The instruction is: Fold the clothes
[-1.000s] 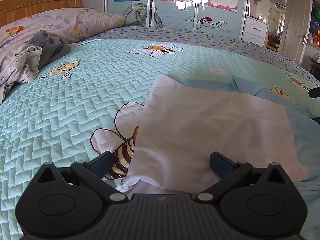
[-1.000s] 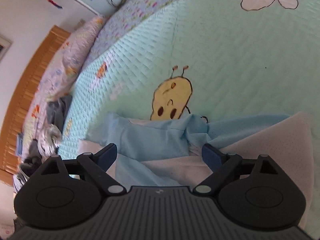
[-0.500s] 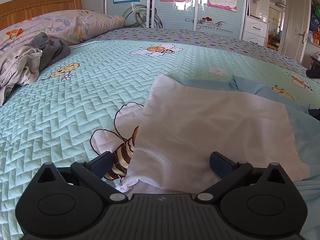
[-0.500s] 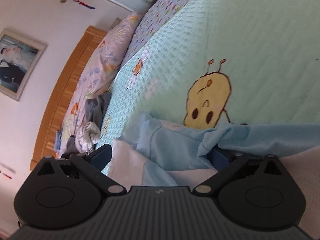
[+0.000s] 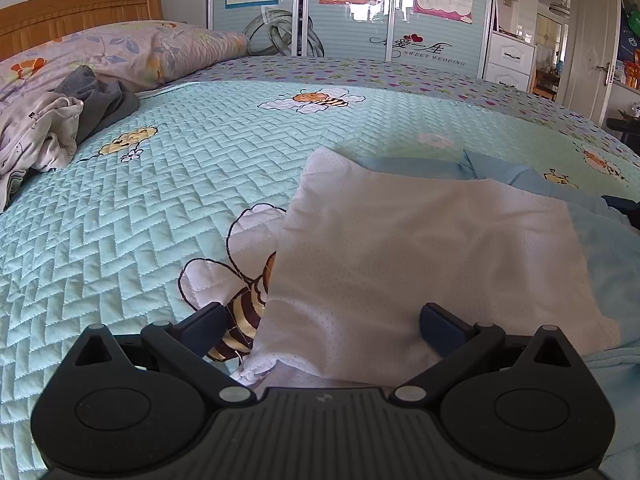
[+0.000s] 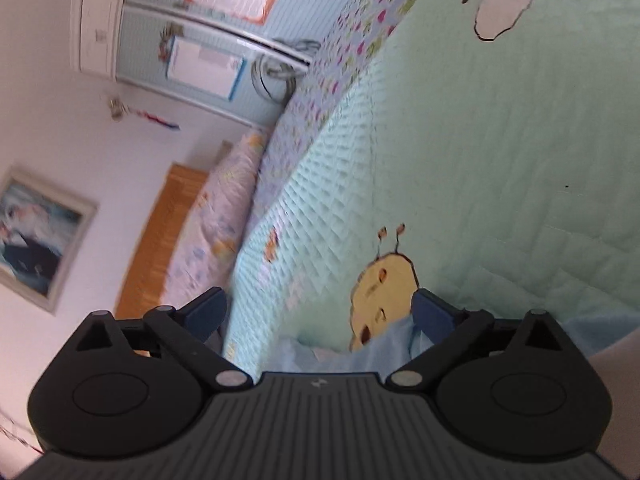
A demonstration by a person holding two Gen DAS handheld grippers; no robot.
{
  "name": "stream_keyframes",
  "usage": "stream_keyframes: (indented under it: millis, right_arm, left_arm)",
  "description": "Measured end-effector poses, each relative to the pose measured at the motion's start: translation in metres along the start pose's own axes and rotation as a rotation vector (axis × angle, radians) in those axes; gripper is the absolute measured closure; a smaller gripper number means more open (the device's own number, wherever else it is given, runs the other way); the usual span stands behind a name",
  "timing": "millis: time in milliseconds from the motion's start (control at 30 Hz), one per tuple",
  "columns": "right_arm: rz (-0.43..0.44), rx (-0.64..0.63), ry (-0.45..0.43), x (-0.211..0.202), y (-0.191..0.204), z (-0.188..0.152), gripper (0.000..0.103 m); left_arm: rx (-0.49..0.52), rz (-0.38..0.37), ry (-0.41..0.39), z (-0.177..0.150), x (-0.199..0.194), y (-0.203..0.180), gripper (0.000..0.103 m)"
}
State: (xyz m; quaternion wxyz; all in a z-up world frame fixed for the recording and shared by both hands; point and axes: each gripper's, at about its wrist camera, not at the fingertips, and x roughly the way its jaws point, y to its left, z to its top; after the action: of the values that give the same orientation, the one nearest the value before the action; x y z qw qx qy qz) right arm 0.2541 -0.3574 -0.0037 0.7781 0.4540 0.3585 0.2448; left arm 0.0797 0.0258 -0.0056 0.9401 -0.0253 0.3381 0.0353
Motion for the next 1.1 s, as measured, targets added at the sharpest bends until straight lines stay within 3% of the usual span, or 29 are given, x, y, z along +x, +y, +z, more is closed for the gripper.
stream_keyframes:
  millis: [167,400,567,700,833,900,1000,1100]
  right_arm:
    - [-0.035,-0.087,0.087,-0.004,0.02,-0.006,0.003]
    - [-0.149,-0.157,0.237,0.028,0.022,-0.029,0.001]
    - [-0.063,-0.122,0.294,0.047,0.02,-0.03,0.0]
    - [-0.021,-0.032,0.224,0.039,0.012,-0.022,0.0]
    - [0.041,0.095,-0.018,0.014,0.0,-0.02,0.0]
    - [0.078,0.171,-0.098,0.004,-0.01,-0.022,0.0]
    - [0.057,0.167,-0.078,-0.002,-0.012,-0.021,0.001]
    - [-0.053,0.132,-0.033,-0.009,-0.002,-0.013,0.001]
  left_arm:
    - [-0.001,-0.001,0.0,0.0,0.0,-0.001,0.0]
    - [0.0,0.0,-0.001,0.0,-0.001,0.0,0.0]
    - [-0.001,-0.001,-0.001,0.0,-0.001,0.0,0.0]
    - [-0.001,0.0,-0.001,-0.001,-0.001,0.001,0.0]
    - [0.0,0.0,-0.002,-0.001,-0.002,0.001,0.0]
    - [0.0,-0.001,-0.002,-0.001,-0.002,0.001,0.0]
    - [-0.002,-0.002,-0.001,-0.001,-0.002,0.001,0.0]
    - [-0.005,-0.004,-0.001,-0.001,-0.002,0.001,0.0]
